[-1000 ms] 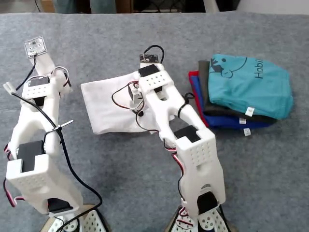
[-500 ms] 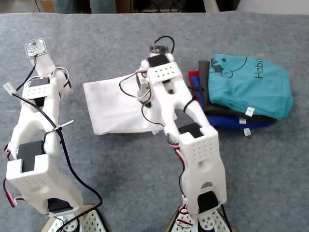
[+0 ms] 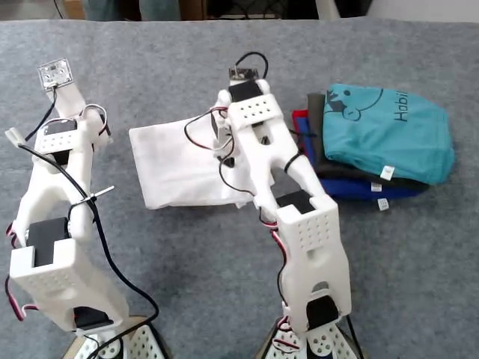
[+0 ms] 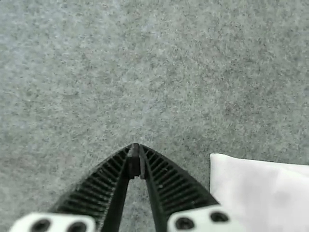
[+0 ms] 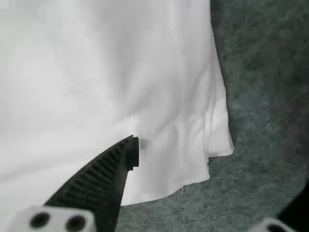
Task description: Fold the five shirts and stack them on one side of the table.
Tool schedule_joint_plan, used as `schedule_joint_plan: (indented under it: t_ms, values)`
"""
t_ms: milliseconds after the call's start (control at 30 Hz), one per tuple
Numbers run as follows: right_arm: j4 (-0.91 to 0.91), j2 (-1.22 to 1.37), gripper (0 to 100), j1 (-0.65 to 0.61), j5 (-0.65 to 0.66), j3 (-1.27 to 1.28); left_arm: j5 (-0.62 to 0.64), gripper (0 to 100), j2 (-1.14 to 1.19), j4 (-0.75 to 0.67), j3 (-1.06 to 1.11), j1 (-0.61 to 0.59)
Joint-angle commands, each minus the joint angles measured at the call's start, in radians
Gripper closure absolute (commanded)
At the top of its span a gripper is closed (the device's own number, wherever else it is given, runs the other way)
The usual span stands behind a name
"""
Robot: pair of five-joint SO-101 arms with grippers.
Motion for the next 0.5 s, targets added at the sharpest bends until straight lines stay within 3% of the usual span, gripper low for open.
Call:
schedule_joint_plan:
  t_ms: [0, 133, 467]
  values:
    - [-0.074, -0.012, 60.3, 0.003, -0.011, 0.050, 0.000, 97, -0.052, -0.011, -0.007, -0.001]
    - [-0.155, -0.010, 66.7, 0.000, -0.008, 0.102, 0.000, 97, -0.052, -0.011, -0.007, -0.001]
    - [-0.279, -0.010, 58.8, -0.002, -0.012, 0.243, 0.000, 97, -0.052, -0.011, -0.005, -0.001]
